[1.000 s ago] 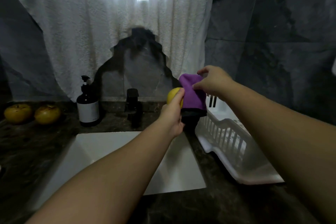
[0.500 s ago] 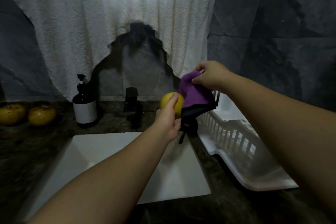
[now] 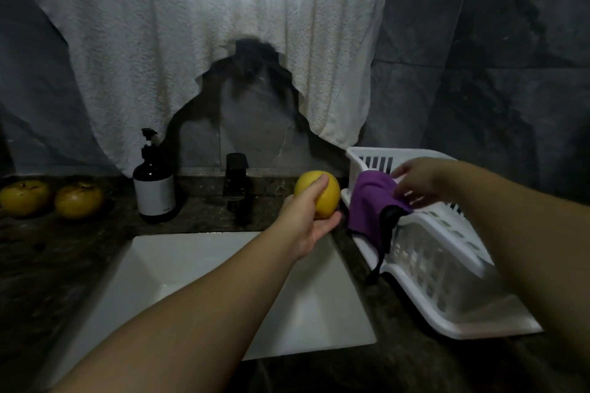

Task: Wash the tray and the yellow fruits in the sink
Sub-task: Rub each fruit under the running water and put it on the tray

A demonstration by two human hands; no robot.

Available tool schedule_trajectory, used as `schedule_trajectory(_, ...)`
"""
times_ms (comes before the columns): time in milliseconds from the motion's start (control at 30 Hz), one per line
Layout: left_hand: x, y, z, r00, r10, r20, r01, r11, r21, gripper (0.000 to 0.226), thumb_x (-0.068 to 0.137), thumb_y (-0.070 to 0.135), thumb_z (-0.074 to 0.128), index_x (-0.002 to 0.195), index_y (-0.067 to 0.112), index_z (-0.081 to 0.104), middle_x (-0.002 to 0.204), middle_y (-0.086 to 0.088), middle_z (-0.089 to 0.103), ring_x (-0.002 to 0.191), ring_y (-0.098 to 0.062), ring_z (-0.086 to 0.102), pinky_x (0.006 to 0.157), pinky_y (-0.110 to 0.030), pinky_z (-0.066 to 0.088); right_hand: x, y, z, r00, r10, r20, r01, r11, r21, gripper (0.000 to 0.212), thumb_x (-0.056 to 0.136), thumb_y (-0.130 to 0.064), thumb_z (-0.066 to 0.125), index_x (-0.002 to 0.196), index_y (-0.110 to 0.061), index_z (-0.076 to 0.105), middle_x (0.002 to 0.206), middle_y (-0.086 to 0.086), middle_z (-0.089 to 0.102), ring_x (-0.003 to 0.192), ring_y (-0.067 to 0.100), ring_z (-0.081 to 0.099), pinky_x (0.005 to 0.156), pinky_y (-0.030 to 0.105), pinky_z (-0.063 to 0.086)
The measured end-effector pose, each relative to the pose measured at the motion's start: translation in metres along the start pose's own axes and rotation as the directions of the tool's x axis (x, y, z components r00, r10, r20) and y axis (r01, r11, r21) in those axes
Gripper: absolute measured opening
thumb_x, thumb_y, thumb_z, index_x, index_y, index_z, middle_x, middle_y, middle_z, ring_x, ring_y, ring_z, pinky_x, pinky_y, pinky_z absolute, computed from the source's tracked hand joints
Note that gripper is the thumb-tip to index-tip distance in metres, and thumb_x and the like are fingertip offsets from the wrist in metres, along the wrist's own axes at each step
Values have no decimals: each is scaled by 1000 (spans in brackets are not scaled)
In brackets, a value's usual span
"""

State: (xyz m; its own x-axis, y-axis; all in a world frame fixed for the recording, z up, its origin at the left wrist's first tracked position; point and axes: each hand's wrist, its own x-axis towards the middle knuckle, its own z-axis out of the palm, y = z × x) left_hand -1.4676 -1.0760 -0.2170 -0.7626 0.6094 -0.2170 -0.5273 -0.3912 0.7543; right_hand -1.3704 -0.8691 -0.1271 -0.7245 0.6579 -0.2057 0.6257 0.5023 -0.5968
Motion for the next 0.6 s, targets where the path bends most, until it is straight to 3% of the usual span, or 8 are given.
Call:
schedule_trajectory(100, -3, -1, -4, 1000, -5, -25, 5, 1000, 17, 71, 83, 34, 87, 139, 20, 47, 125, -12, 54, 97, -28, 67, 68, -35, 64, -2, -7, 5, 999, 6, 52, 2, 988, -155, 43, 95, -8, 67, 135, -18, 55, 122, 13, 65, 99, 27, 66, 70, 36, 58)
schedule_trajectory(167, -6, 0, -7, 999, -12, -34, 12, 1000, 27, 64, 83, 33, 86, 132, 20, 47, 123, -13, 54, 95, -28, 67, 70, -34, 64, -10, -25, 3, 998, -60, -17, 52, 946, -321, 50, 95, -14, 67, 143, -18, 52, 133, 13, 57, 103, 26, 60, 74, 38, 56)
schedule_trajectory(267, -17, 5, -14, 1000, -8, -27, 9, 1000, 23, 60, 85, 32, 85, 129, 20, 46, 114, -12, 54, 94, -30, 67, 75, -35, 64, -27, -53, 11, 973, -203, -110, 121, 854, -506, 47, 98, -16, 59, 145, -10, 53, 132, 14, 57, 96, 24, 58, 72, 30, 48)
schedule_trajectory(367, -29, 11, -23, 999, 6, -33, -5, 999, 36, 69, 85, 31, 84, 140, 21, 44, 134, -16, 51, 112, -35, 64, 70, -35, 63, -36, -62, 25, 981, -164, -102, 81, 829, -553, 54, 100, -28, 58, 149, -9, 46, 147, 15, 51, 123, 31, 55, 91, 35, 46)
schedule_trajectory(433, -38, 17, -32, 999, 9, -36, -7, 997, 72, 69, 86, 34, 83, 141, 22, 44, 136, -17, 51, 116, -38, 64, 64, -32, 62, -41, -66, 35, 979, -184, -92, 96, 804, -587, 55, 100, -31, 58, 148, -9, 46, 147, 15, 51, 127, 32, 53, 104, 37, 44)
schedule_trajectory(500, -48, 26, -43, 999, 29, -32, -26, 996, 89, 64, 88, 35, 81, 139, 21, 46, 131, -17, 53, 114, -37, 65, 61, -29, 61, -48, -77, 49, 937, -336, -96, 239, 817, -525, 48, 100, -27, 55, 145, -12, 52, 145, 12, 54, 126, 30, 54, 103, 35, 45)
schedule_trajectory(533, -53, 30, -48, 999, 40, -29, -38, 995, 92, 62, 89, 36, 80, 139, 21, 48, 130, -17, 54, 113, -36, 66, 59, -28, 60, -52, -85, 59, 903, -419, -91, 348, 841, -414, 43, 99, -28, 56, 140, -16, 58, 139, 10, 59, 121, 28, 57, 97, 33, 47)
schedule_trajectory(600, -65, 41, -63, 997, 68, -32, -64, 992, 105, 59, 90, 38, 78, 140, 20, 52, 127, -16, 57, 103, -32, 67, 54, -24, 58, -65, -103, 85, 890, -453, 41, 454, 891, -6, 31, 98, -37, 57, 124, -22, 65, 113, 6, 64, 99, 24, 59, 82, 33, 45)
